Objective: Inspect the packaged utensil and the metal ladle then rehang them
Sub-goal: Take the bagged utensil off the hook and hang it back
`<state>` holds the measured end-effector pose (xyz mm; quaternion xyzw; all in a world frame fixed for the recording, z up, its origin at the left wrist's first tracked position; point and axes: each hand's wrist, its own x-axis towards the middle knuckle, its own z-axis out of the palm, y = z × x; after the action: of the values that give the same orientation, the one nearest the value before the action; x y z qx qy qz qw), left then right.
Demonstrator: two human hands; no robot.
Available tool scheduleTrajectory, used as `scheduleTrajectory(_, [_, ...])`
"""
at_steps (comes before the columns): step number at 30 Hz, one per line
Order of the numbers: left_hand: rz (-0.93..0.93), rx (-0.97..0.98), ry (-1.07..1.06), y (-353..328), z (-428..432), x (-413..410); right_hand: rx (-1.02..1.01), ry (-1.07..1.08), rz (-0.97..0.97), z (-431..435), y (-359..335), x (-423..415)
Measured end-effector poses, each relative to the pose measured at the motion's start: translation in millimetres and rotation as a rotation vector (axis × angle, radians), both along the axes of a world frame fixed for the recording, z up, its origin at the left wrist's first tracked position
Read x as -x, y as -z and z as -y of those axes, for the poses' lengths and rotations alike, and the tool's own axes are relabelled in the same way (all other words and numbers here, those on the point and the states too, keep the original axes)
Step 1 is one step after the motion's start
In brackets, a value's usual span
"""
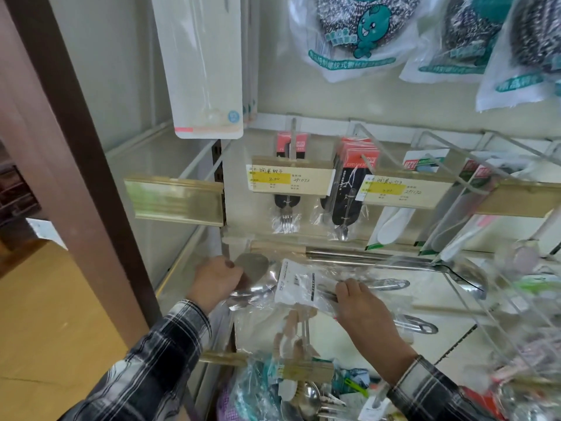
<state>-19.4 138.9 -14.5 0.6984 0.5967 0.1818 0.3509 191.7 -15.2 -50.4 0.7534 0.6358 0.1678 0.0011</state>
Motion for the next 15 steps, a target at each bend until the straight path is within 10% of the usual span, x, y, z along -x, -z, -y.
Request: scheduleTrajectory(15, [0.721, 0.050, 0.070, -98.2, 113.7, 67.9, -0.376, -0.097, -0.130, 88.5, -100.6, 13.8])
